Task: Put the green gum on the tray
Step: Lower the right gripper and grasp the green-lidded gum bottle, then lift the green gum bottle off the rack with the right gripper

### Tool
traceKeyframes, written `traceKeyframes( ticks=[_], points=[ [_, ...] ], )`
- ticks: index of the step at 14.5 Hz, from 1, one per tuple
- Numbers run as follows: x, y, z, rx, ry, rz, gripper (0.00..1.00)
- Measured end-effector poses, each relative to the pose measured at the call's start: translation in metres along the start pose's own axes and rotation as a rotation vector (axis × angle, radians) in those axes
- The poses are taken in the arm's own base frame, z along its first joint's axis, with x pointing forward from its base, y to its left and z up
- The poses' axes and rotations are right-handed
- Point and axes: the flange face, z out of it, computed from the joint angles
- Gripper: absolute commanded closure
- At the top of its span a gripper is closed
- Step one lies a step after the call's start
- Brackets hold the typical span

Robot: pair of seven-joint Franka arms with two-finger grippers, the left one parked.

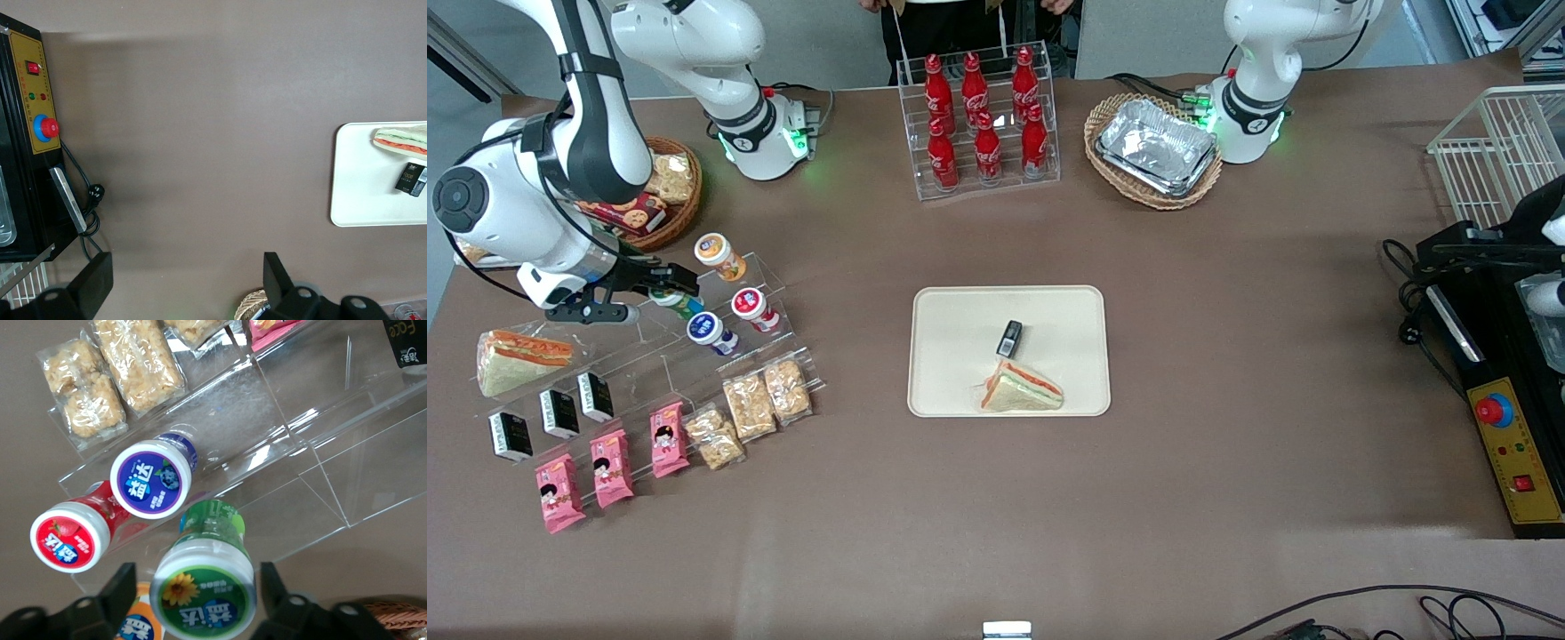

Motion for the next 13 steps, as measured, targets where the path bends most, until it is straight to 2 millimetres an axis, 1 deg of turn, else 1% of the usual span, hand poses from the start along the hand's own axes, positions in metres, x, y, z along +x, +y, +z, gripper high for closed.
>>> traceKeyframes(
  ticks=[3, 8, 10, 13],
  points=[
    [0.000, 0.000, 0.000, -0.002, 0.000, -0.004, 0.62],
    [0.001, -0.001, -0.003, -0.003, 0.008, -0.014, 0.62],
    [0.005, -0.002, -0.014, -0.003, 0.025, -0.027, 0.62],
    [0.013, -0.004, -0.047, -0.001, 0.021, -0.056, 0.62]
  ],
)
